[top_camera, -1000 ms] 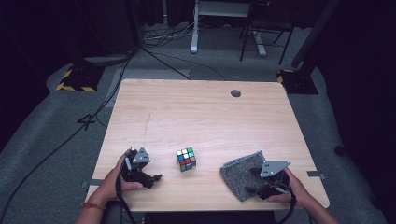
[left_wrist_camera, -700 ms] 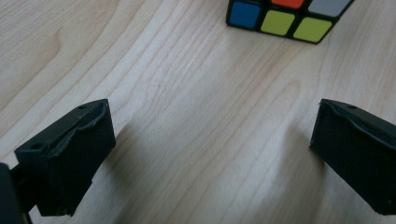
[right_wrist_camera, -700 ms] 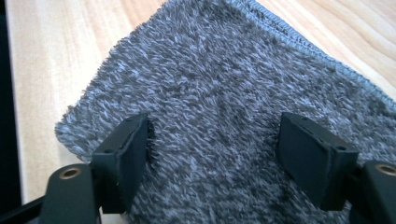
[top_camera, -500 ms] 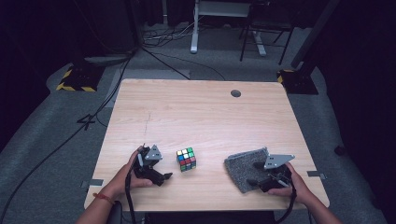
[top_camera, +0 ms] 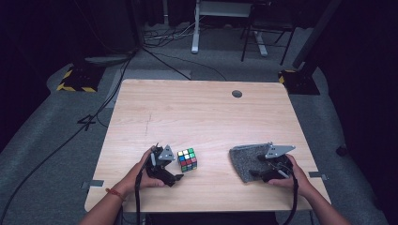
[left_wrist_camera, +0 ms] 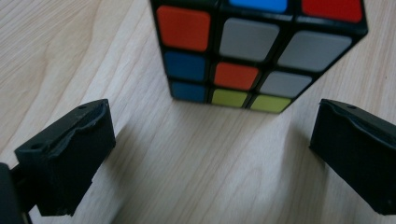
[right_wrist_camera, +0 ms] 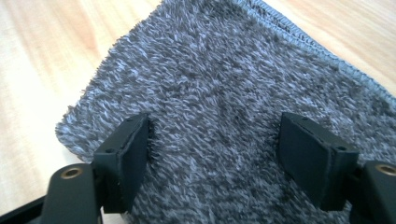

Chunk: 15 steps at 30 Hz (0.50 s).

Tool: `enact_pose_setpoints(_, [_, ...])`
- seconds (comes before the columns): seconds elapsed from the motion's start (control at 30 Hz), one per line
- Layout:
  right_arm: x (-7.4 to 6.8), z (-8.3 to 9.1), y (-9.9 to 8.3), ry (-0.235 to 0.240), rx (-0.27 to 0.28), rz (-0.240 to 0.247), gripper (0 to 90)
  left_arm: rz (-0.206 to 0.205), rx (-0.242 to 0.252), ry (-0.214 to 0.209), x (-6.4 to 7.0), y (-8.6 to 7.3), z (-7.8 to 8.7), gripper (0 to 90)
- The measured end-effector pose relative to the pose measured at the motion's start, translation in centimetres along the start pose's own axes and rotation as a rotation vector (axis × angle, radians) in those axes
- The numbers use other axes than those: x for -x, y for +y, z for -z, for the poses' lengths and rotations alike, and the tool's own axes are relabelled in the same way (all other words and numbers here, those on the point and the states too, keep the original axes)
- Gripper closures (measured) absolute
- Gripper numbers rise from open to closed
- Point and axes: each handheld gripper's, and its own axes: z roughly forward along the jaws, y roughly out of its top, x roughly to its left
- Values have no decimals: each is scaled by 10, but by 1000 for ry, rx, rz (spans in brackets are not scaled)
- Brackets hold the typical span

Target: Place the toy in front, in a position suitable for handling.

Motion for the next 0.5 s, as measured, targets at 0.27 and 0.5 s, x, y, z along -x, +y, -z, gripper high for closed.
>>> enact_pose_setpoints(0.27, [8,-4,11,-25,-59,-17,246,-36,-1,-28,1,10,-8,9])
enact_pose_setpoints(0.5, [7,-3,6,-36,-16,-33,247,-42,6,-95,1,21,-9,176])
